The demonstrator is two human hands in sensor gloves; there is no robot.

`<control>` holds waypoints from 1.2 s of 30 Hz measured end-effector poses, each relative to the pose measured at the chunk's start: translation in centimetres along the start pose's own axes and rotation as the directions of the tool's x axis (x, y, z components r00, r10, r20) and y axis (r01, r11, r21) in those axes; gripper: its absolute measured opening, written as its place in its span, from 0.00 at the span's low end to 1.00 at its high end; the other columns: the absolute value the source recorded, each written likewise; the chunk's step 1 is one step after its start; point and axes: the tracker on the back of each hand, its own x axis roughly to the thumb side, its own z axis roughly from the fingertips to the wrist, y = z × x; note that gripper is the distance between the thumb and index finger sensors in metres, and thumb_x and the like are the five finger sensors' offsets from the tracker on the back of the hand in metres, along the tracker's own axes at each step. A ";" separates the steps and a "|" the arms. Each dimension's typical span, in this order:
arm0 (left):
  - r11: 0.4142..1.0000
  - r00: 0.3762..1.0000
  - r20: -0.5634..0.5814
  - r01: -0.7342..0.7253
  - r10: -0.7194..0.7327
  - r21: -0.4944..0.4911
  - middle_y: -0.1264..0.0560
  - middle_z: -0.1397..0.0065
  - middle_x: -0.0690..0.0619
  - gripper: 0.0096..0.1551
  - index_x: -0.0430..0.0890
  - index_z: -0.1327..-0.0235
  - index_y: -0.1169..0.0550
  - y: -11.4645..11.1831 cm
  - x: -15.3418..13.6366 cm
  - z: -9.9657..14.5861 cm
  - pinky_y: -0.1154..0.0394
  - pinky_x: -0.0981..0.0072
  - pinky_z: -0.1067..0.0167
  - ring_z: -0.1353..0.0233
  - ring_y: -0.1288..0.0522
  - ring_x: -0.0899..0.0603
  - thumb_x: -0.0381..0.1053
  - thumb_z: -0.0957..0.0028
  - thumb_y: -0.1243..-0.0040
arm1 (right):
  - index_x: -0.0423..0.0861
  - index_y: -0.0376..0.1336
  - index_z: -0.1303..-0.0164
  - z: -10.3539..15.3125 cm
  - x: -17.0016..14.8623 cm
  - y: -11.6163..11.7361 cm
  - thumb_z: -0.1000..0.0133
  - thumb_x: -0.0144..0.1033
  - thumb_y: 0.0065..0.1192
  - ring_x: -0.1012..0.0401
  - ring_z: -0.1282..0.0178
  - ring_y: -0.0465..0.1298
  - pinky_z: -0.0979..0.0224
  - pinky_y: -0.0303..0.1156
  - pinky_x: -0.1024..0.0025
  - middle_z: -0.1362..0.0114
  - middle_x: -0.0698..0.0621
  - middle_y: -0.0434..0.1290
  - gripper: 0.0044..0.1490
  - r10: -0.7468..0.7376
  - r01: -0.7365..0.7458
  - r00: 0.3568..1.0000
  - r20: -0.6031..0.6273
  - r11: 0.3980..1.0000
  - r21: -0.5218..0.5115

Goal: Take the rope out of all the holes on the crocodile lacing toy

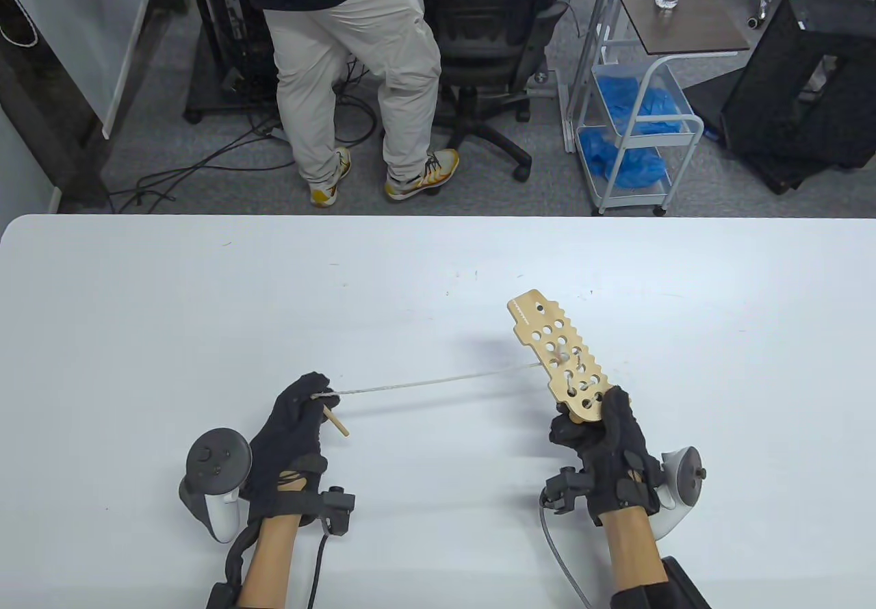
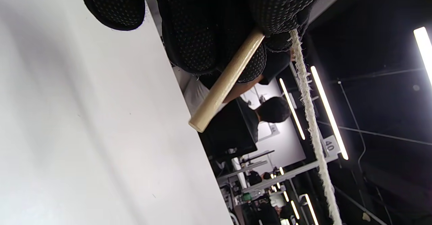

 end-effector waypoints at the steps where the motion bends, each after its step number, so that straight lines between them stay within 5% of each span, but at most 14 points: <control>1: 1.000 1.000 -0.006 0.000 0.000 0.005 0.15 0.38 0.58 0.24 0.67 0.35 0.23 0.1 -0.1 0.0 0.28 0.39 0.32 0.38 0.18 0.48 0.51 0.45 0.40 | 0.37 0.67 0.47 0.0 0.0 -0.1 0.44 0.52 0.57 0.49 0.61 0.83 0.51 0.77 0.44 0.43 0.37 0.78 0.31 -0.015 0.015 1.000 -0.004 1.000 -0.007; 21: 0.988 0.988 -0.087 -0.122 0.130 0.090 0.15 0.46 0.61 0.23 0.60 0.34 0.26 2.1 -1.7 -0.2 0.26 0.44 0.33 0.45 0.17 0.52 0.58 0.44 0.44 | 0.42 0.64 0.43 0.1 -0.1 -2.1 0.42 0.55 0.53 0.52 0.54 0.82 0.44 0.76 0.47 0.38 0.42 0.75 0.31 -0.311 0.311 0.950 0.018 0.941 -0.133; 36: 0.988 0.987 -0.056 -0.152 0.153 0.022 0.13 0.52 0.61 0.23 0.59 0.37 0.24 0.6 -0.9 -0.1 0.25 0.44 0.35 0.51 0.16 0.53 0.60 0.44 0.42 | 0.42 0.64 0.42 0.5 -0.6 -0.1 0.43 0.55 0.55 0.51 0.54 0.81 0.44 0.76 0.47 0.37 0.42 0.75 0.31 -0.262 0.262 0.965 0.016 0.964 -0.032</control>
